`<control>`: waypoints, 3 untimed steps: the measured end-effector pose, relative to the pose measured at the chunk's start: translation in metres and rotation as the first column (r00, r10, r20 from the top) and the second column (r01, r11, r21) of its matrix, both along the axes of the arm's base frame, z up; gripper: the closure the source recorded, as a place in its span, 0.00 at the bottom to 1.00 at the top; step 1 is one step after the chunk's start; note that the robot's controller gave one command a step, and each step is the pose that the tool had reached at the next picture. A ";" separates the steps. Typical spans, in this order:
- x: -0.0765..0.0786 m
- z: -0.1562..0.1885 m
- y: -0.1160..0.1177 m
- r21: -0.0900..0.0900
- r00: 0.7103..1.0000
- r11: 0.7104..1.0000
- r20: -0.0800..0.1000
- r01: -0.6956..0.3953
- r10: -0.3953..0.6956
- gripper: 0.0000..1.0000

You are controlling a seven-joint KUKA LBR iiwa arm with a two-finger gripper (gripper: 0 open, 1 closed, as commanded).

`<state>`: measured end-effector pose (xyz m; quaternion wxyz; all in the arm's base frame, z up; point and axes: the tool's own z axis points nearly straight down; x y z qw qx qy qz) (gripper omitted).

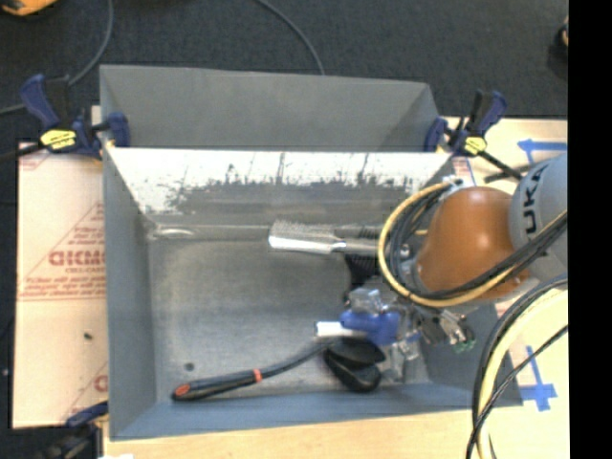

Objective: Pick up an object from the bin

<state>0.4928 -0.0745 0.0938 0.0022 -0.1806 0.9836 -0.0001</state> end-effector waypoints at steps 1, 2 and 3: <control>0.062 -0.022 -0.085 0.000 0.997 0.997 0.012 -0.073 0.073 0.00; 0.010 -0.016 -0.020 0.001 0.998 0.998 -0.001 -0.067 0.067 0.00; 0.029 -0.021 -0.052 -0.003 0.987 0.987 0.015 -0.160 0.160 0.00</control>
Offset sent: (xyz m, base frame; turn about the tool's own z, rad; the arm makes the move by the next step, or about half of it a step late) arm 0.0119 -0.0229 -0.0163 -0.0623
